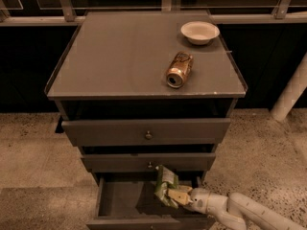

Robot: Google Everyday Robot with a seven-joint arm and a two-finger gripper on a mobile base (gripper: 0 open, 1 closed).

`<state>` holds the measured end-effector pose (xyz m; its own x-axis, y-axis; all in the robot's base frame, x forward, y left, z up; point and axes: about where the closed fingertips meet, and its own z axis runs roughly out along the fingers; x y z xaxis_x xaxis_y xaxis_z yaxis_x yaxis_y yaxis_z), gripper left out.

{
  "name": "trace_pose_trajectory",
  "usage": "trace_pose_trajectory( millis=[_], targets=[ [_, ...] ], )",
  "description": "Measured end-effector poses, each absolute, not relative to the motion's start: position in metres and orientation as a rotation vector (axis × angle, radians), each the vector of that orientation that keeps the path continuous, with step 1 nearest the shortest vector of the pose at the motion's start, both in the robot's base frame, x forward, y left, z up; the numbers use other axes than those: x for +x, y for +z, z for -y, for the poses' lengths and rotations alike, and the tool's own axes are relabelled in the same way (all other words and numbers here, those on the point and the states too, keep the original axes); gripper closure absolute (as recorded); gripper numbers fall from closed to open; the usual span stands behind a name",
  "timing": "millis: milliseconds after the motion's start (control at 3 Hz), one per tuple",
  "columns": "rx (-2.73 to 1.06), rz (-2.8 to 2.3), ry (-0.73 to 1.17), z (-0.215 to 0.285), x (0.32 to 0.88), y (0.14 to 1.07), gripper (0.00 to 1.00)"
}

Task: Place green jalapeno chip bag into bottom drawer

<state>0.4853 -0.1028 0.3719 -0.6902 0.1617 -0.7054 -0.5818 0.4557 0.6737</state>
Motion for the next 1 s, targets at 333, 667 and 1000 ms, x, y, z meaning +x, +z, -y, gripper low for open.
trace_pose_trajectory(
  millis=[333, 667, 1000],
  targets=[
    [-0.329, -2.038, 1.268, 0.098, 0.488, 0.356, 1.00],
    [-0.330, -2.112, 1.179, 0.097, 0.489, 0.346, 1.00],
    [-0.319, -2.172, 1.078, 0.102, 0.490, 0.334, 1.00]
  ],
)
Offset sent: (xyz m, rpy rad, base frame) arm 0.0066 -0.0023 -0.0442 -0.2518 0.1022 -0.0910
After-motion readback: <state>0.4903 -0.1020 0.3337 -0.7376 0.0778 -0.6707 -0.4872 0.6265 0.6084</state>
